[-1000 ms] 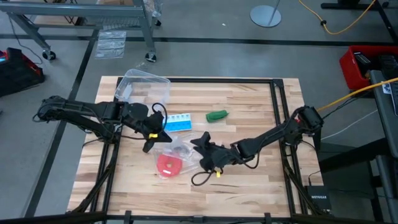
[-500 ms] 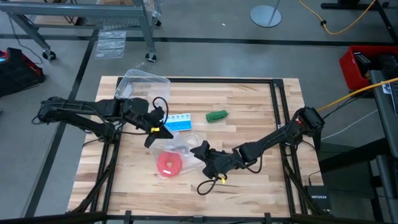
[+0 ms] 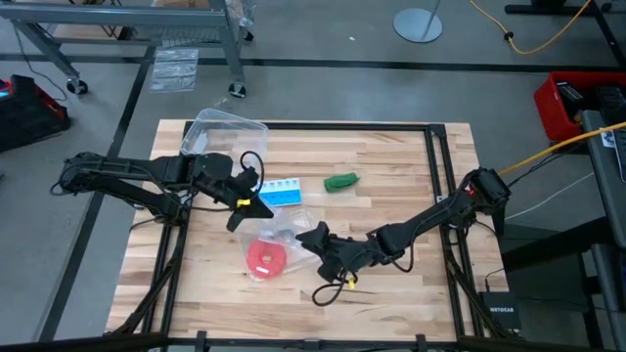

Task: Roll bandage
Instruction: Open the transparent zip bag

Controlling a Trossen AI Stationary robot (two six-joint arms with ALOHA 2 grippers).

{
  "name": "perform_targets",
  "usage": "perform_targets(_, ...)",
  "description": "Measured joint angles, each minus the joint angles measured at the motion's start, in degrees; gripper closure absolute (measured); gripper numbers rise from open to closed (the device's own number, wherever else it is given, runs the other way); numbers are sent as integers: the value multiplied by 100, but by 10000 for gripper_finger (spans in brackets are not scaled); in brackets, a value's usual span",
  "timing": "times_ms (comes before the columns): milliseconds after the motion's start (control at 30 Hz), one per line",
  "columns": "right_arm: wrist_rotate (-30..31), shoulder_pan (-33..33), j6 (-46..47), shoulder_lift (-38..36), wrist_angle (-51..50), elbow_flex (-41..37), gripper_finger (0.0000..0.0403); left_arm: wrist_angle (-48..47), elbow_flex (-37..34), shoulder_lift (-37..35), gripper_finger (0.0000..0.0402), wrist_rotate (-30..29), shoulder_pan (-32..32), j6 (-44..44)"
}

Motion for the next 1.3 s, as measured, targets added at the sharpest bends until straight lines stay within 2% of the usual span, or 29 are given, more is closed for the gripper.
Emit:
perform_targets(333, -334, 0, -244, 273, 369, 0, 178, 82, 0, 0, 401, 0, 0, -223)
perform_targets(467, -329, 0, -756, 472, 661, 0, 178, 83, 0, 11, 401, 0, 0, -260)
perform_targets(633, -38, 0, -904, 590, 979, -2, 183, 82, 0, 12, 401, 0, 0, -280)
perform_targets(800, -27, 0, -905, 588, 1001, -2, 234, 84, 0, 13, 401, 0, 0, -280)
perform_targets(1067, -25, 0, -905, 588, 1048, -2, 385, 84, 0, 12, 401, 0, 0, -280)
perform_targets(1133, -24, 0, -901, 588, 1020, -2, 394, 81, 0, 13, 401, 0, 0, -277)
perform_targets(1300, 394, 0, -644, 588, 1000, -2, 351, 67, 0, 13, 401, -2, -11, -126)
